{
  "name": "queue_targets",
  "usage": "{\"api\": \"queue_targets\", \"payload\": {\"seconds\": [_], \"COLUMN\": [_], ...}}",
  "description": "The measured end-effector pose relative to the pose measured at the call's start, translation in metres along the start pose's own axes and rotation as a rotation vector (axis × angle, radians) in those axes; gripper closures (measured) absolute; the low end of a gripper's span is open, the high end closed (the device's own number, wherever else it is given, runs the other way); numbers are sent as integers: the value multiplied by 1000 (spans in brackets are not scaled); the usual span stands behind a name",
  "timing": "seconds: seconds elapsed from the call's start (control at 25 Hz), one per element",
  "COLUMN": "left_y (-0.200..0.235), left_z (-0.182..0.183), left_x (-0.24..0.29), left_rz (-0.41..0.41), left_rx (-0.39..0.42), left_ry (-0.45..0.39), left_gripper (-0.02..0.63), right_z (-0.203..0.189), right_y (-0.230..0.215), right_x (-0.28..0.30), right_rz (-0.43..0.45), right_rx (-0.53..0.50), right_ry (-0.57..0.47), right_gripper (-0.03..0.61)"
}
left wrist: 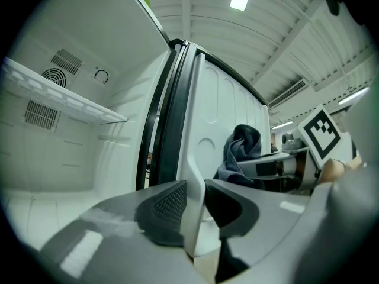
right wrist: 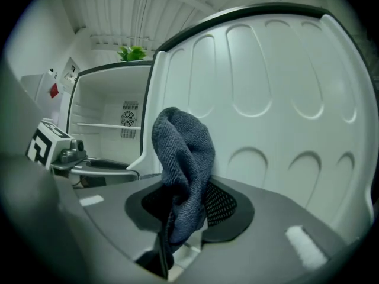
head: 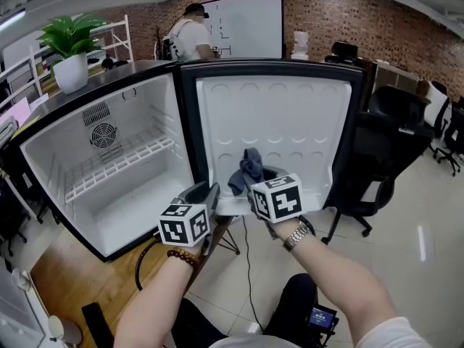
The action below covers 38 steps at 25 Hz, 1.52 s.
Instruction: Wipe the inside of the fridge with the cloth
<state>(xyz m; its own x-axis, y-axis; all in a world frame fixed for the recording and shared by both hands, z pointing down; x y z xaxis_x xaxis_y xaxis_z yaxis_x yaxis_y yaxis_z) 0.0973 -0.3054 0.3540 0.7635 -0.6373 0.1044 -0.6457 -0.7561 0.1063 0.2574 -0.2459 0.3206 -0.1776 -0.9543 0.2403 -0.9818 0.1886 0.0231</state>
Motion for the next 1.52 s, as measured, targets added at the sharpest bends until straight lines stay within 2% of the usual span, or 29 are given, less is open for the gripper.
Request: {"api": "queue_targets", "payload": {"seconds": [1.04, 1.36, 1.52], "left_y": [2, 1, 0], "left_z": [-2, -2, -2], "left_x": [1, 1, 1], "left_rz": [-2, 1, 1], "left_rx": [-5, -6, -11], "left_ry": [-18, -17, -20], "left_gripper": [508, 506, 505], "right_z": [-26, -23, -23], "right_y": [-101, -105, -95], "right_x": [-84, -94, -98], "right_rz": [-251, -286, -238], "right_rx": [104, 113, 113], "right_ry": [14, -1, -22], "right_gripper": [454, 454, 454]}}
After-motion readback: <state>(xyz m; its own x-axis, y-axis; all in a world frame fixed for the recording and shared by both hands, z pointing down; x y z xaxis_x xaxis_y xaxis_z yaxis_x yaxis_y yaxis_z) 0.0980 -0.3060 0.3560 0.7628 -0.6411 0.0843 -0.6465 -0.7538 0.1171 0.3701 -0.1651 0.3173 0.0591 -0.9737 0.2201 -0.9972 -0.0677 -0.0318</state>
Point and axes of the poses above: the fingertips, and each gripper's own axes: x forward along the fingers, y to its left, z out of its top, the point moved 7 cm from there along -x, backward along the fingers, and after that the axes turned 8 degrees about z, right-handed, at the moved point
